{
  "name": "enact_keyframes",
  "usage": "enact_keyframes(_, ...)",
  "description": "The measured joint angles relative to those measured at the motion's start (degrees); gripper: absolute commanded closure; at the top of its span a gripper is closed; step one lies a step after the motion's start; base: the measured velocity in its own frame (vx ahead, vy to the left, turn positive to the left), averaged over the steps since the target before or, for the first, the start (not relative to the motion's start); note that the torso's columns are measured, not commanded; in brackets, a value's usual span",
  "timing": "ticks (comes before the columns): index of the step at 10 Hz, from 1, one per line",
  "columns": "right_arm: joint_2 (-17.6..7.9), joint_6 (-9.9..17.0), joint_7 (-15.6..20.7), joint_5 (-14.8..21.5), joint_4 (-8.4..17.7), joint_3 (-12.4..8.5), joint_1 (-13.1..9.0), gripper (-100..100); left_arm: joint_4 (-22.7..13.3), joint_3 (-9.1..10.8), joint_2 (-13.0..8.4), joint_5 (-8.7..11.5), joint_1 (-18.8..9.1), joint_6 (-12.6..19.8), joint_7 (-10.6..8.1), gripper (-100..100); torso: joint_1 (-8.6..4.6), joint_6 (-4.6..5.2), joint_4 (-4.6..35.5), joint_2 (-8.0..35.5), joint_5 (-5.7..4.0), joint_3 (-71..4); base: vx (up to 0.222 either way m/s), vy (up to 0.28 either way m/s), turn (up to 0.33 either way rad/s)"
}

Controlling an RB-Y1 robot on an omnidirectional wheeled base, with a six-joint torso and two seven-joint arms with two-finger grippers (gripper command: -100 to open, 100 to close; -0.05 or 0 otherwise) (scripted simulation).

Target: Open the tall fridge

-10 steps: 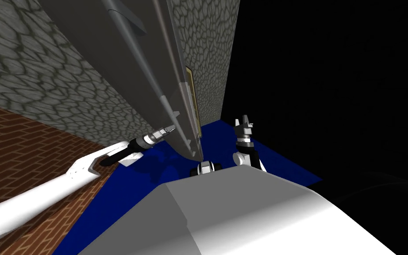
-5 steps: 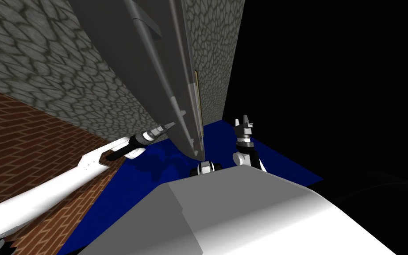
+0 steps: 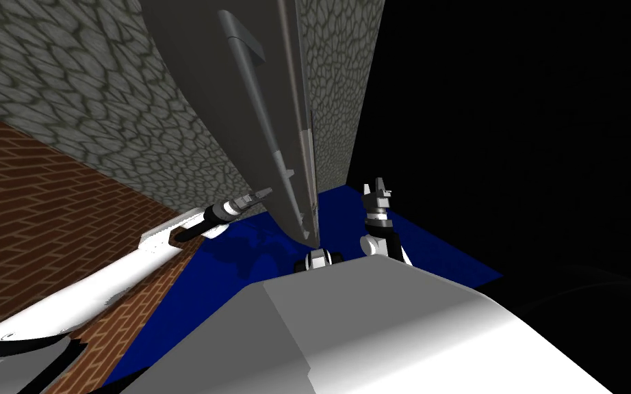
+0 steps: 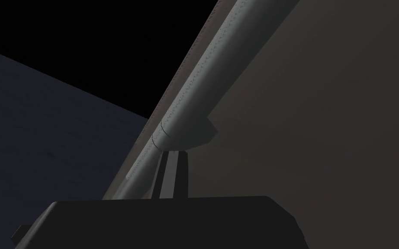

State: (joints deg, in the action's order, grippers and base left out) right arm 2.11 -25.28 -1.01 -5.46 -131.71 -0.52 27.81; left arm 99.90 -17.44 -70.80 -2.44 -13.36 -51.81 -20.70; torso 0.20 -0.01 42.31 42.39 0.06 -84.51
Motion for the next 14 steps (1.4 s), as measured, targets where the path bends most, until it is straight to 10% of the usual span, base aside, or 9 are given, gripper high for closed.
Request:
enact_keyframes(12, 0.01, 0.00, 0.00, 0.00, 0.00, 0.01, 0.00, 0, -13.21, 0.43, 10.04, -18.47, -10.52, -18.14, -17.68, 100, -0.11, 0.01, -0.01, -0.05, -0.03, -0.02, -0.052, 0.079, 0.033)
enact_keyframes(13, 0.01, 0.00, 0.00, 0.00, 0.00, 0.01, 0.00, 0, -13.32, 0.43, 10.10, -18.67, -10.57, -18.52, -18.03, -100, -0.32, 0.02, -0.03, -0.16, -0.09, -0.08, 0.050, -0.053, -0.045)
enact_keyframes(14, 0.02, 0.00, 0.00, 0.00, 0.00, 0.02, 0.01, 0, -12.91, 0.26, 9.34, -18.98, -10.85, -18.72, -18.40, -100, -0.60, 0.05, -0.09, -0.36, -0.18, -0.21, 0.105, -0.102, -0.036)
